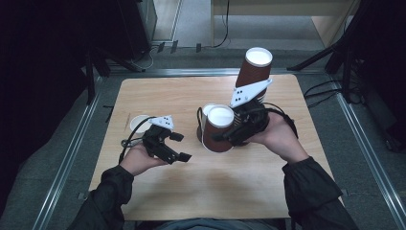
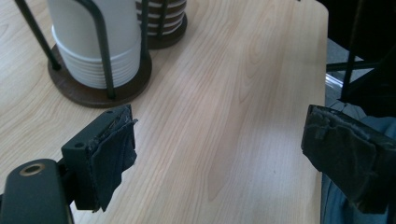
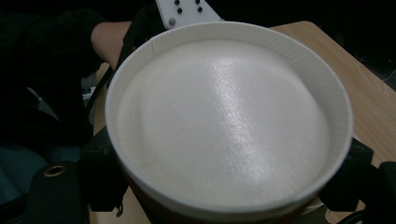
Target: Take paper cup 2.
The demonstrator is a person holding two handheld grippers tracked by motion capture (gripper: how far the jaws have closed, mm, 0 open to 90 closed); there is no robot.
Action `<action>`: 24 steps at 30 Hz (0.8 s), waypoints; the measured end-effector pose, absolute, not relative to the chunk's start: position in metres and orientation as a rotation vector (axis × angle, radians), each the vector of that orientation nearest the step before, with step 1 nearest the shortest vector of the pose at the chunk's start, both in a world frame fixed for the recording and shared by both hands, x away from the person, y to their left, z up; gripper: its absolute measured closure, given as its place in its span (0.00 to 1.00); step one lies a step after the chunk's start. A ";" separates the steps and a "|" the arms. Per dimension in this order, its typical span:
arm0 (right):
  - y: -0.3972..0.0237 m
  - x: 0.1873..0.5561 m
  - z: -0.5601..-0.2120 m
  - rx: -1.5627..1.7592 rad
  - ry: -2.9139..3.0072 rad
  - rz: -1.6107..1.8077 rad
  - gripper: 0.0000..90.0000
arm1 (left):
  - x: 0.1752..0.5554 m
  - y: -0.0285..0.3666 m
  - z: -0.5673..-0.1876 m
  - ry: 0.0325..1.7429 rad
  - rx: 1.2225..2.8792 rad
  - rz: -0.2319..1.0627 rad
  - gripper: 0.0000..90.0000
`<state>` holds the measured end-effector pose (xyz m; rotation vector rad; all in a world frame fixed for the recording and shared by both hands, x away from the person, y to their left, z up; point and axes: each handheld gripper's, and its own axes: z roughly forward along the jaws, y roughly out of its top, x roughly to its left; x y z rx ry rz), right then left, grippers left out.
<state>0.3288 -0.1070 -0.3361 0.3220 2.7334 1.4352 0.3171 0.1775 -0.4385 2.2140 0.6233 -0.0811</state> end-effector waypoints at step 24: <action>-0.112 0.328 -0.430 0.392 2.750 1.599 0.22 | 0.321 0.152 -0.451 0.485 2.250 -0.143 0.09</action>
